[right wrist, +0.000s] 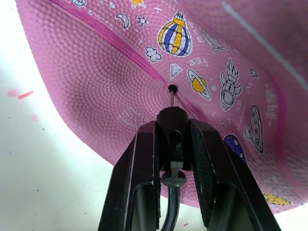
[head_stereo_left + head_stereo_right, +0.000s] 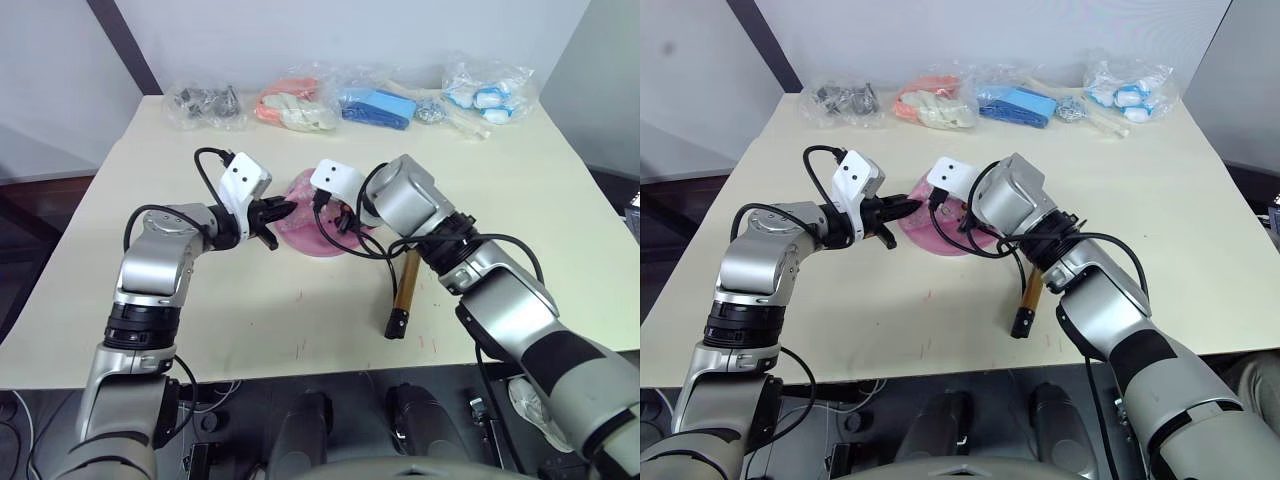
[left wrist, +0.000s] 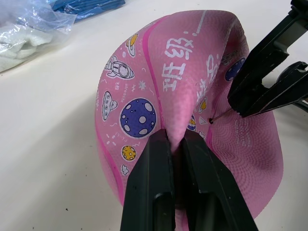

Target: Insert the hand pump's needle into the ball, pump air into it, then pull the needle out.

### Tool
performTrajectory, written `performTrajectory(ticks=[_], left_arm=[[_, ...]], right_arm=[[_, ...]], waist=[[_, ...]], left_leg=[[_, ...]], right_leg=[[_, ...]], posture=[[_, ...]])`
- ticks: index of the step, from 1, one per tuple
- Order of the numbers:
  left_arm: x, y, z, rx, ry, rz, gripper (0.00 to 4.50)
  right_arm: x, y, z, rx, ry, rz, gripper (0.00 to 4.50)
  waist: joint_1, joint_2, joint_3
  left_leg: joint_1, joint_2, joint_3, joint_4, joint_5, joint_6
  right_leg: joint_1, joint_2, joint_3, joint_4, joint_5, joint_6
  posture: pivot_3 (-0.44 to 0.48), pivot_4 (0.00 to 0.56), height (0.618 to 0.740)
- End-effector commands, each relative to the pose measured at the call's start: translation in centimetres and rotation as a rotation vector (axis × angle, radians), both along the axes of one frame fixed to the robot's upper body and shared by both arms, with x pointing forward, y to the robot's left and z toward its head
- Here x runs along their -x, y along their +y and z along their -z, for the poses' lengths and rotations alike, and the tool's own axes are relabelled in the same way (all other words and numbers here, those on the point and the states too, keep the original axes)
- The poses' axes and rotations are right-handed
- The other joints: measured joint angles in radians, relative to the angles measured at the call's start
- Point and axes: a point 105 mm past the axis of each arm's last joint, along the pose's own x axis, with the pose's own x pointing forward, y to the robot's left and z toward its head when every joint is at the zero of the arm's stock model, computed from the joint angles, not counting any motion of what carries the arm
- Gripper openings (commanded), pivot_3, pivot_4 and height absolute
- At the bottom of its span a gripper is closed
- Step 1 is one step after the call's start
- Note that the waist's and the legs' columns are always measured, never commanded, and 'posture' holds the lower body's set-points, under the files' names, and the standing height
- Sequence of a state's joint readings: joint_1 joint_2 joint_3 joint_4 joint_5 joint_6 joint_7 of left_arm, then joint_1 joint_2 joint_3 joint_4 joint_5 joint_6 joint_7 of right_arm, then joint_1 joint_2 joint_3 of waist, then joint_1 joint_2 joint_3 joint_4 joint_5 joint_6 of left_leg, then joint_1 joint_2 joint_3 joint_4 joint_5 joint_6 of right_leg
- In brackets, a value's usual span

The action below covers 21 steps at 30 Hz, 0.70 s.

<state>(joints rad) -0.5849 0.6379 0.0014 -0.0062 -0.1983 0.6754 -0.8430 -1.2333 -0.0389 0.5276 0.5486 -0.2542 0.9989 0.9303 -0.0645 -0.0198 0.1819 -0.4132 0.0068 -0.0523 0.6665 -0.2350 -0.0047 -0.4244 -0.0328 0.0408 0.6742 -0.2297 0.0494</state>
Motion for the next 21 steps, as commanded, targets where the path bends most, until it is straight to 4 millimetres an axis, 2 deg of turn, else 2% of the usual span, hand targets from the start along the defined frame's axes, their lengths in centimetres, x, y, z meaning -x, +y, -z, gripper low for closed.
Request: performTrajectory(ticks=[1,3,4,7,12,15,18,21], left_arm=[[0.8,-2.3,1.0,0.007,0.036,0.094,0.05],[0.8,-2.3,1.0,0.006,0.035,0.092,0.00],[0.7,-2.2,1.0,0.004,0.035,0.090,0.00],[0.6,-1.8,1.2,-0.006,0.037,0.077,0.00],[0.3,-1.2,1.4,-0.016,0.035,0.056,0.00],[0.2,-1.1,1.5,-0.018,0.035,0.052,0.00],[0.0,-0.9,1.5,-0.022,0.033,0.049,0.00],[-0.1,-0.9,1.4,-0.023,0.030,0.052,0.00]], right_arm=[[1.4,2.7,-1.1,-0.051,-0.018,-0.124,0.40],[1.3,2.5,-1.0,-0.057,-0.010,-0.112,1.42],[1.2,2.3,-1.1,-0.055,-0.013,-0.109,1.67],[0.9,1.1,-1.4,-0.039,-0.038,-0.078,2.97],[2.0,-2.1,-1.9,-0.008,-0.063,-0.085,2.97],[3.1,-3.5,-2.6,-0.064,-0.069,-0.079,2.97],[3.9,-4.8,-3.0,-0.154,-0.130,-0.081,2.97],[4.7,-4.3,-4.1,-0.402,-0.177,-0.111,2.97]], waist=[[-0.001,0.000,0.000],[-0.001,0.000,0.000],[0.000,0.000,0.000],[0.013,0.000,0.000],[0.031,0.000,0.000],[0.026,0.000,0.000],[0.024,0.001,0.000],[0.025,0.000,0.000]], left_leg=[[0.000,0.000,0.000,0.000,0.000,0.000],[0.000,0.000,0.000,0.000,0.000,0.000],[0.000,0.000,0.000,0.000,0.000,0.000],[-0.001,0.000,-0.001,0.000,0.000,0.000],[-0.003,-0.002,-0.002,0.000,0.000,0.000],[-0.004,-0.002,-0.003,-0.001,0.000,0.000],[-0.003,-0.001,-0.005,-0.003,0.000,0.000],[-0.002,-0.001,-0.004,-0.003,0.000,0.000]], right_leg=[[0.000,0.000,0.000,0.000,0.000,0.000],[0.000,0.000,0.000,0.000,0.000,0.000],[0.000,0.000,0.000,0.000,0.000,0.000],[0.000,0.000,-0.001,0.000,0.000,0.000],[0.000,-0.002,-0.003,-0.005,0.000,0.000],[0.001,-0.002,-0.004,-0.008,0.000,0.000],[0.001,-0.002,-0.005,-0.008,0.000,0.000],[0.002,-0.002,-0.005,-0.008,0.000,0.000]], posture=[[0.000,0.150,0.740],[0.000,0.150,0.740],[0.000,0.150,0.740],[0.000,0.150,0.740],[0.000,0.150,0.740],[0.000,0.150,0.740],[0.000,0.150,0.740],[0.000,0.150,0.740]])
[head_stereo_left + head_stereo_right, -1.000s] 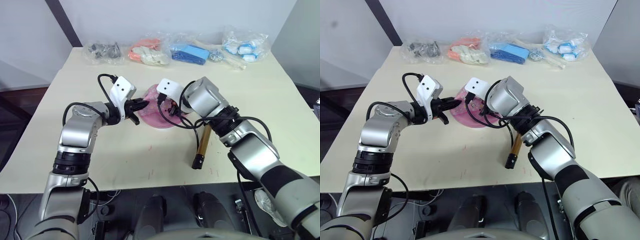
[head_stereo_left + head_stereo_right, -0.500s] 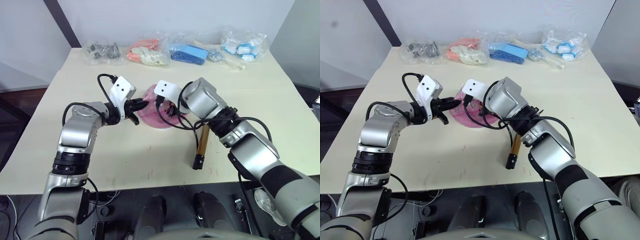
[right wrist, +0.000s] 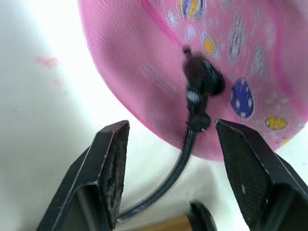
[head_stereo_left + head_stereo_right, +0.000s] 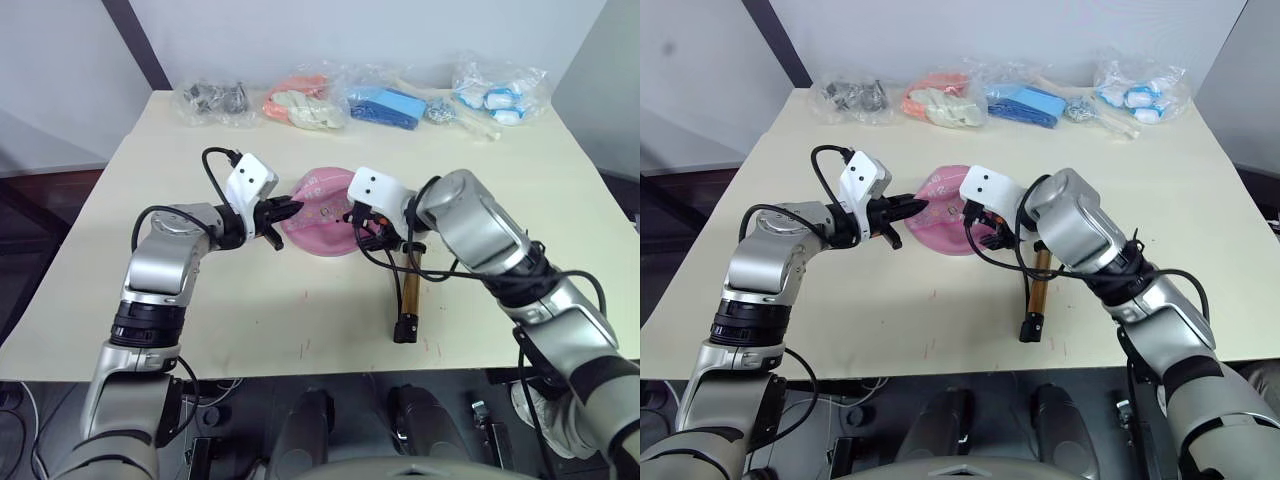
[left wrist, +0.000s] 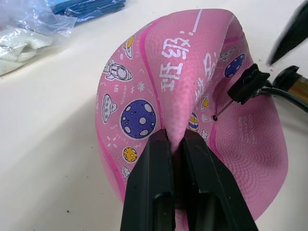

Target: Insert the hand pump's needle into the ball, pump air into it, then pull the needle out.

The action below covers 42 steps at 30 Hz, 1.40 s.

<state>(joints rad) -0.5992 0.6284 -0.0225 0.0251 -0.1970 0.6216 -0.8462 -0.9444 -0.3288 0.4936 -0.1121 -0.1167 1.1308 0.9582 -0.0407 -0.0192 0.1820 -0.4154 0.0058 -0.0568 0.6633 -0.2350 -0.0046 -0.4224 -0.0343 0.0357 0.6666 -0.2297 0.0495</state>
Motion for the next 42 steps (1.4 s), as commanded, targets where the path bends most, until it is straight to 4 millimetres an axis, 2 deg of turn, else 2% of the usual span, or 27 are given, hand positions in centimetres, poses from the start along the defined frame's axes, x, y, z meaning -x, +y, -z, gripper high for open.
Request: performTrajectory(ticks=[1,4,10,23,38,40,42], left_arm=[[0.2,-0.3,1.3,-0.020,0.050,0.022,0.00],[0.1,-0.3,1.2,-0.020,0.048,0.027,0.00],[0.1,-0.3,1.0,-0.019,0.046,0.040,0.00],[0.3,-0.3,1.0,-0.020,0.042,0.040,0.00],[0.2,-0.4,1.0,-0.017,0.039,0.038,0.00],[0.2,-0.4,0.9,-0.017,0.038,0.039,0.00],[0.2,-0.4,0.9,-0.018,0.038,0.039,0.00]], right_arm=[[0.9,0.3,-2.8,-0.288,-0.076,-0.040,2.97],[0.8,-0.5,-2.4,-0.363,-0.024,0.013,2.97],[-1.5,-1.3,-1.9,-0.442,0.021,0.096,2.97],[-3.5,0.4,-0.6,-0.456,0.099,0.076,2.97],[-3.8,0.9,-0.3,-0.470,0.118,0.072,2.97],[-3.9,0.9,-0.3,-0.468,0.118,0.072,2.58],[-3.9,0.9,-0.3,-0.463,0.116,0.071,1.98]], waist=[[0.002,0.000,0.000],[0.002,0.000,0.000],[0.001,0.000,0.000],[0.001,0.000,0.000],[0.001,0.000,0.000],[0.001,0.000,0.000],[0.001,0.000,0.000]], left_leg=[[0.001,0.000,-0.002,0.001,0.000,0.000],[0.001,0.000,-0.002,0.002,0.000,0.000],[0.001,0.001,-0.002,0.002,0.000,0.000],[0.001,0.001,-0.002,0.001,0.000,0.000],[0.001,0.001,-0.002,0.001,0.000,0.000],[0.001,0.001,-0.002,0.001,0.000,0.000],[0.001,0.001,-0.002,0.001,0.000,0.000]], right_leg=[[0.002,0.000,-0.002,-0.001,0.000,0.000],[0.005,0.000,-0.003,-0.003,0.000,0.000],[0.005,0.000,-0.003,-0.003,0.000,0.000],[0.005,0.000,-0.003,-0.003,0.000,0.000],[0.005,0.000,-0.004,-0.003,0.000,0.000],[0.005,0.000,-0.004,-0.003,0.000,0.000],[0.005,0.000,-0.004,-0.003,0.000,0.000]], posture=[[0.000,0.150,0.740],[0.000,0.150,0.740],[0.000,0.150,0.740],[0.000,0.150,0.740],[0.000,0.150,0.740],[0.000,0.150,0.740],[0.000,0.150,0.740]])
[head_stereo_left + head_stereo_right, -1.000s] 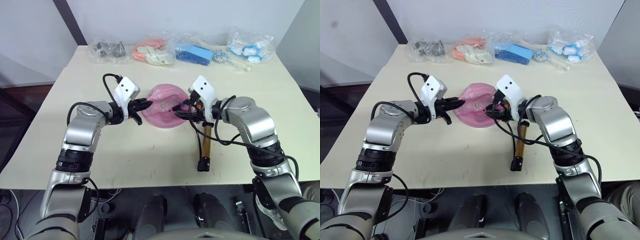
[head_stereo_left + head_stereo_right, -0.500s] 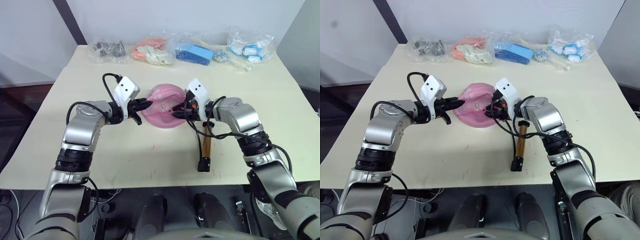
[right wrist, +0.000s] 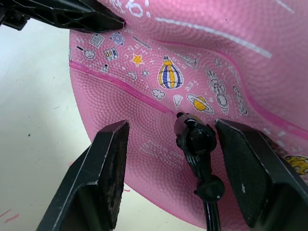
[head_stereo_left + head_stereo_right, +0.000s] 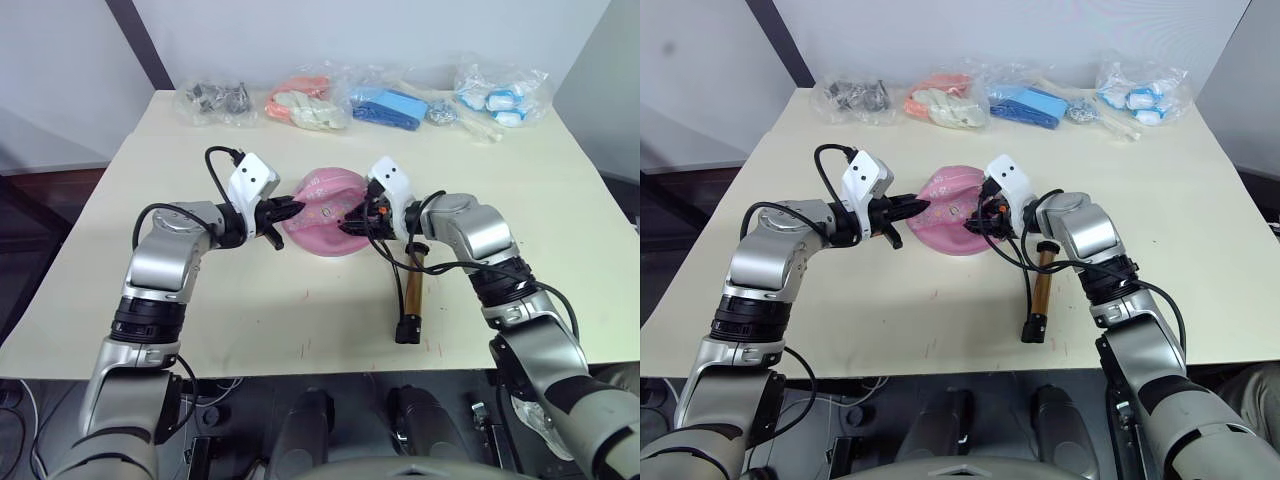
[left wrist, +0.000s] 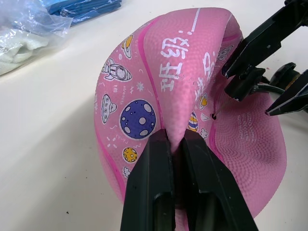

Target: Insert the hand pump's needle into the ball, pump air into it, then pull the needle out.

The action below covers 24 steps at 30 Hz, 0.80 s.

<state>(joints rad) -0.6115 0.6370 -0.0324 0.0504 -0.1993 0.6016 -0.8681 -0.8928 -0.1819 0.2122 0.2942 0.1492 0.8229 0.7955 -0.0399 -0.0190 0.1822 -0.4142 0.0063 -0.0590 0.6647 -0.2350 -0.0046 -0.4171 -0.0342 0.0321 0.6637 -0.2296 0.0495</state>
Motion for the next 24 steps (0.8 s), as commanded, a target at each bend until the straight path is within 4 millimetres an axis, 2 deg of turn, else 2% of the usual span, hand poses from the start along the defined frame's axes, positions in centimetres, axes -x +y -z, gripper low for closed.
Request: performTrajectory(ticks=[1,24], left_arm=[[0.24,-0.37,0.93,-0.012,0.033,0.018,0.00],[0.21,-0.31,0.86,-0.012,0.027,0.015,0.00]], right_arm=[[-0.19,0.66,-1.87,-0.017,-0.066,-0.023,1.98],[-0.87,0.79,-1.76,0.004,-0.082,-0.014,1.98]], waist=[[0.000,0.000,0.000],[0.000,0.000,0.000]], left_leg=[[0.000,0.000,0.000,0.000,0.000,0.000],[0.000,0.000,0.000,0.000,0.000,0.000]], right_leg=[[0.000,0.000,0.000,0.000,0.000,0.000],[0.000,0.000,0.000,0.000,0.000,0.000]], posture=[[0.000,0.150,0.740],[0.000,0.150,0.740]])
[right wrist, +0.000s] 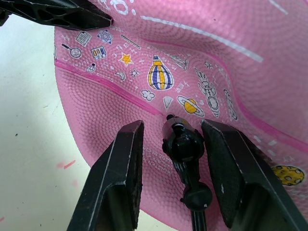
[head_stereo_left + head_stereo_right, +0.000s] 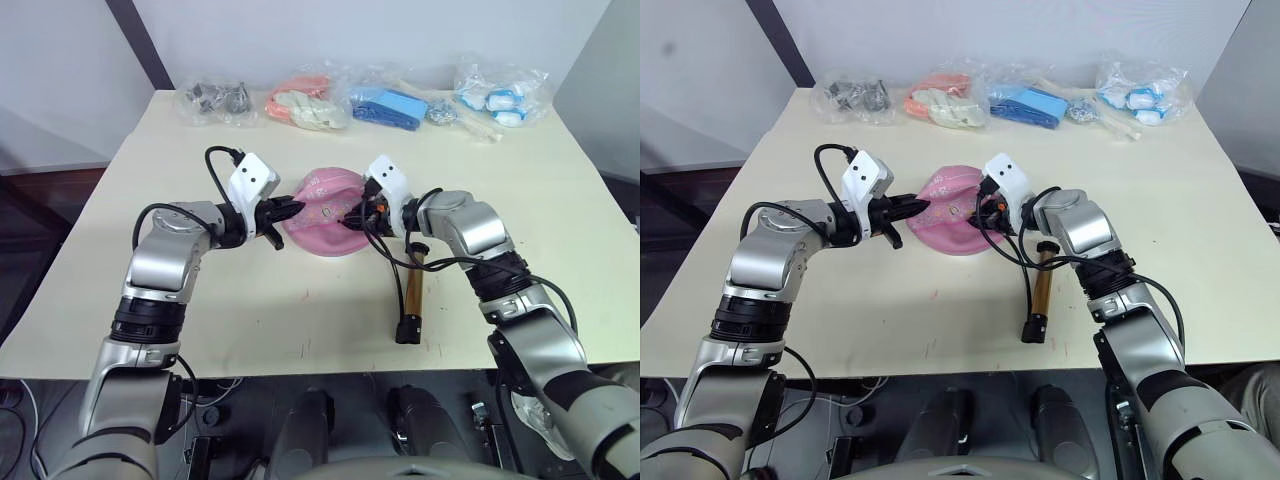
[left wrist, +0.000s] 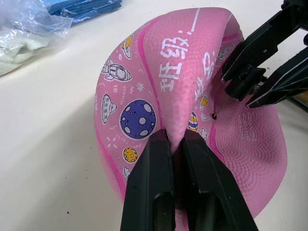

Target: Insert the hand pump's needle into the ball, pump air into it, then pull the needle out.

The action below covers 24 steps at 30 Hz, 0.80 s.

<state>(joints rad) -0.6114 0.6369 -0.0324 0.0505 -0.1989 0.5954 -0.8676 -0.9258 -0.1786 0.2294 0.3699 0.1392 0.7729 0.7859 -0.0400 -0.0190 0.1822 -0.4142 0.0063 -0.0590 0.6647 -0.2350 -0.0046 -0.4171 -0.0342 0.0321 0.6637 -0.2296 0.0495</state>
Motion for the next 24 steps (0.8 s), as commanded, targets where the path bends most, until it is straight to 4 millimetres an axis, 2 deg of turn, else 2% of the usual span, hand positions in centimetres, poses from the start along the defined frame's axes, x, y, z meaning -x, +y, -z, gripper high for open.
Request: performTrajectory(ticks=[1,2,3,4,5,6,14,17,21,24], left_arm=[[0.2,-0.3,0.9,-0.011,0.032,0.013,0.00],[0.2,-0.3,0.9,-0.011,0.032,0.013,0.00],[0.2,-0.3,0.9,-0.011,0.032,0.013,0.00],[0.2,-0.3,0.9,-0.011,0.032,0.013,0.00],[0.2,-0.3,0.9,-0.011,0.032,0.014,0.00],[0.2,-0.4,0.9,-0.011,0.032,0.014,0.00],[0.2,-0.3,1.0,-0.012,0.034,0.013,0.00],[0.2,-0.3,1.1,-0.013,0.035,0.012,0.00],[0.2,-0.3,1.1,-0.013,0.036,0.011,0.00],[0.2,-0.3,1.1,-0.014,0.038,0.011,0.00]], right_arm=[[-0.2,0.6,-1.9,-0.019,-0.067,-0.021,1.98],[-0.2,0.6,-1.9,-0.017,-0.067,-0.020,1.98],[-0.2,0.6,-1.8,-0.014,-0.068,-0.020,1.44],[-0.2,0.6,-1.8,-0.011,-0.069,-0.019,1.19],[-0.2,0.6,-1.7,-0.011,-0.068,-0.019,0.62],[-0.1,0.6,-1.7,-0.011,-0.069,-0.021,0.42],[0.2,1.0,-2.5,-0.004,-0.109,-0.042,0.38],[0.2,1.3,-2.8,0.054,-0.159,-0.049,0.38],[0.2,1.8,-2.0,0.208,-0.227,-0.058,0.38],[0.2,1.9,-1.6,0.258,-0.245,-0.057,0.38]], waist=[[0.000,0.000,0.000],[0.000,0.000,0.000],[0.000,0.000,0.000],[0.000,0.000,0.000],[0.000,0.000,0.000],[0.000,0.000,0.000],[0.000,0.000,0.000],[-0.001,0.000,0.000],[-0.001,0.000,0.000],[-0.001,0.000,0.000]], left_leg=[[0.000,0.000,0.000,0.000,0.000,0.000],[0.000,0.000,0.000,0.000,0.000,0.000],[0.000,0.000,0.000,0.000,0.000,0.000],[0.000,0.000,0.000,0.000,0.000,0.000],[0.000,0.000,0.000,0.000,0.000,0.000],[0.000,0.000,0.000,0.000,0.000,0.000],[0.000,0.000,0.000,0.000,0.000,0.000],[0.000,0.000,0.000,0.000,0.000,0.000],[0.000,0.000,0.000,0.000,0.000,0.000],[0.000,0.000,0.000,0.000,0.000,0.000]], right_leg=[[0.000,0.000,0.000,0.000,0.000,0.000],[0.000,0.000,0.000,0.000,0.000,0.000],[0.000,0.000,0.000,0.000,0.000,0.000],[0.000,0.000,0.000,0.000,0.000,0.000],[0.000,0.000,0.000,0.000,0.000,0.000],[0.000,0.000,0.000,0.000,0.000,0.000],[0.000,0.000,0.000,0.000,0.000,0.000],[0.000,0.000,0.000,0.000,0.000,0.000],[0.000,0.000,0.000,0.000,0.000,0.000],[0.000,0.000,0.000,0.000,0.000,0.000]], posture=[[0.000,0.150,0.740],[0.000,0.150,0.740],[0.000,0.150,0.740],[0.000,0.150,0.740],[0.000,0.150,0.740],[0.000,0.150,0.740],[0.000,0.150,0.740],[0.000,0.150,0.740],[0.000,0.150,0.740],[0.000,0.150,0.740]])
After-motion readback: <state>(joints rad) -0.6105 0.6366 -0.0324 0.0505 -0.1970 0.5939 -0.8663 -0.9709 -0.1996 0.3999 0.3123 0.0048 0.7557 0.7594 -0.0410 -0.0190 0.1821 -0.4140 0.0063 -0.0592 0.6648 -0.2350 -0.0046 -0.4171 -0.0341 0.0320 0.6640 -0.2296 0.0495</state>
